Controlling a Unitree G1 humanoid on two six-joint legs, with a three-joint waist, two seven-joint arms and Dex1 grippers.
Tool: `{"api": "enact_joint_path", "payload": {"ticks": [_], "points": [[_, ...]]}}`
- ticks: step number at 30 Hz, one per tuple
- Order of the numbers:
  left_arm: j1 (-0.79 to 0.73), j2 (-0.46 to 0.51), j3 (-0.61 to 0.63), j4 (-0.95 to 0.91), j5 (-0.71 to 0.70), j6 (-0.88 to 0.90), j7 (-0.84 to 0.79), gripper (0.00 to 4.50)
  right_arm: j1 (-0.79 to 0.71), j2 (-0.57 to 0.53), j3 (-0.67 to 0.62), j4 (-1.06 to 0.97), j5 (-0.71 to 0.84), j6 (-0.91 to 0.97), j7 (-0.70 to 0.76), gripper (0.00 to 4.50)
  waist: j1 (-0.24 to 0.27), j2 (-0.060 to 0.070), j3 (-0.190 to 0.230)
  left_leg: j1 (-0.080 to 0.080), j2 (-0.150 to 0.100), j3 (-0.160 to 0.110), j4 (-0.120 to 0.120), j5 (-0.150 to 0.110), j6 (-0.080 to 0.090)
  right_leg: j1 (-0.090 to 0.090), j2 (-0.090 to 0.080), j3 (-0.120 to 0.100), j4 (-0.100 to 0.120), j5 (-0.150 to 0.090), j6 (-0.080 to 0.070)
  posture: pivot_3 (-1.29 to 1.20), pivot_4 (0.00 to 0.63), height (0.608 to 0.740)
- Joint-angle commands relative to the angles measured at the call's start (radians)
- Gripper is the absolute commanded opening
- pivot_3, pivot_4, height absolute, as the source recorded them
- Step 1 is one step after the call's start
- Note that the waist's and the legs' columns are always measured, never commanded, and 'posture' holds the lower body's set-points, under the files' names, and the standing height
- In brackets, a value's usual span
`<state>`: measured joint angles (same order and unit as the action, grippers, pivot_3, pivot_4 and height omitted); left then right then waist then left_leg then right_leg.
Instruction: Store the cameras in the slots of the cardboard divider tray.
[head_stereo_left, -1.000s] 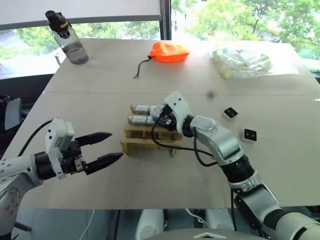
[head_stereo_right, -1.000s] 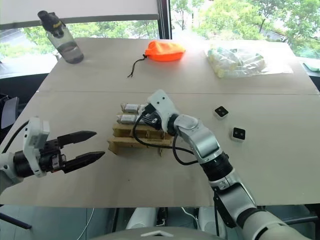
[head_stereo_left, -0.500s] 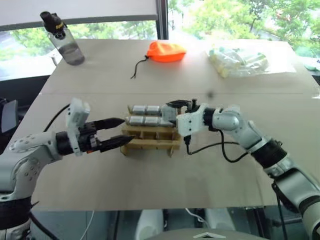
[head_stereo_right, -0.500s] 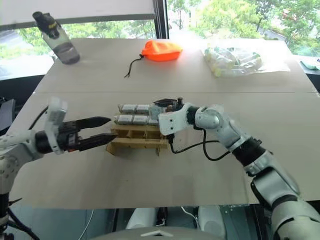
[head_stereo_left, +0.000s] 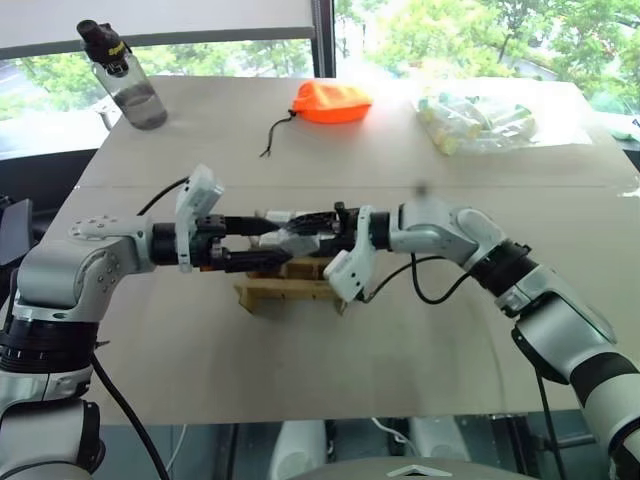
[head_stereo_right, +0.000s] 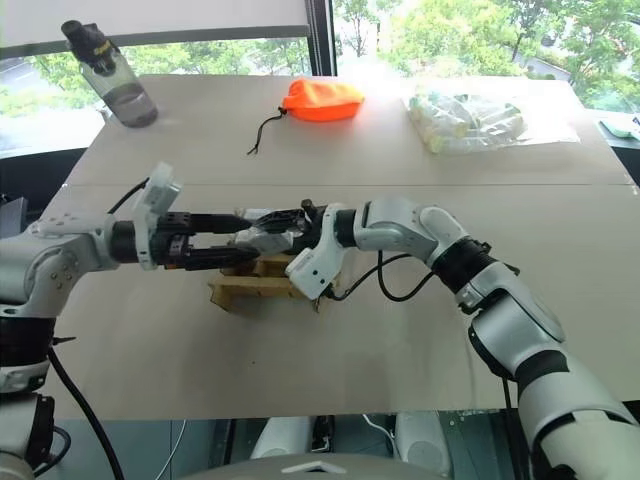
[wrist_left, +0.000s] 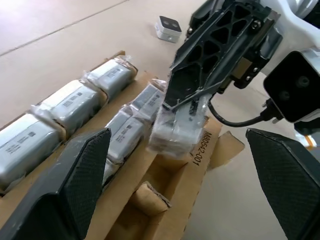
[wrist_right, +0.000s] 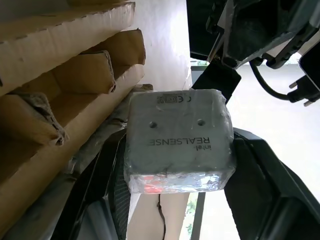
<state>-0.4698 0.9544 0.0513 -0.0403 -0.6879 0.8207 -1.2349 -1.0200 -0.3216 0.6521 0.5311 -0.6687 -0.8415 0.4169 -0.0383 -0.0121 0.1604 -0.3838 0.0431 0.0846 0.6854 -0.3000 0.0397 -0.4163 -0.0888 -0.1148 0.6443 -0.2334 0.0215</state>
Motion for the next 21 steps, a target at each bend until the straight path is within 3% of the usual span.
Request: {"api": "enact_joint_path", "payload": {"ticks": [1,5,6,8,9,11,21], "points": [[-0.021,0.014,-0.006,0.002,0.015,-0.015,-0.032,4.5,-0.04,0.014,-0.031,-0.002,0.001,-0.006,-0.027,1.99,0.0,0.0,0.0,0.0,0.0,0.0,0.0,0.0,0.0,0.0,0.0,0.0,0.0,0.0,0.0,0.0,0.15,0.726],[-0.028,-0.005,-0.009,0.005,0.031,-0.049,-0.043,3.42,-0.048,0.019,-0.03,0.017,-0.007,-0.012,-0.035,1.99,0.0,0.0,0.0,0.0,0.0,0.0,0.0,0.0,0.0,0.0,0.0,0.0,0.0,0.0,0.0,0.0,0.15,0.726],[-0.032,-0.01,-0.011,0.008,0.04,-0.06,-0.041,2.75,-0.047,0.02,-0.027,0.019,-0.007,-0.015,-0.033,1.99,0.0,0.0,0.0,0.0,0.0,0.0,0.0,0.0,0.0,0.0,0.0,0.0,0.0,0.0,0.0,0.0,0.15,0.726],[-0.034,-0.014,-0.018,0.012,0.056,-0.079,-0.047,2.14,-0.046,0.022,-0.022,0.022,-0.005,-0.022,-0.028,1.99,0.0,0.0,0.0,0.0,0.0,0.0,0.0,0.0,0.0,0.0,0.0,0.0,0.0,0.0,0.0,0.0,0.15,0.726],[-0.034,-0.015,-0.02,0.014,0.062,-0.085,-0.052,1.53,-0.046,0.023,-0.021,0.023,-0.004,-0.025,-0.024,1.99,0.0,0.0,0.0,0.0,0.0,0.0,0.0,0.0,0.0,0.0,0.0,0.0,0.0,0.0,0.0,0.0,0.15,0.726],[-0.033,-0.019,-0.022,0.014,0.069,-0.09,-0.059,0.73,-0.045,0.026,-0.02,0.025,0.002,-0.03,-0.016,1.99,0.0,0.0,0.0,0.0,0.0,0.0,0.0,0.0,0.0,0.0,0.0,0.0,0.0,0.0,0.0,0.0,0.15,0.726],[-0.078,-0.066,-0.031,0.047,0.122,-0.146,-0.069,0.72,-0.022,0.042,-0.012,0.011,0.04,-0.023,0.033,1.99,0.0,0.0,0.0,0.0,0.0,0.0,0.0,0.0,0.0,0.0,0.0,0.0,0.001,0.0,0.0,0.0,0.15,0.726]]}}
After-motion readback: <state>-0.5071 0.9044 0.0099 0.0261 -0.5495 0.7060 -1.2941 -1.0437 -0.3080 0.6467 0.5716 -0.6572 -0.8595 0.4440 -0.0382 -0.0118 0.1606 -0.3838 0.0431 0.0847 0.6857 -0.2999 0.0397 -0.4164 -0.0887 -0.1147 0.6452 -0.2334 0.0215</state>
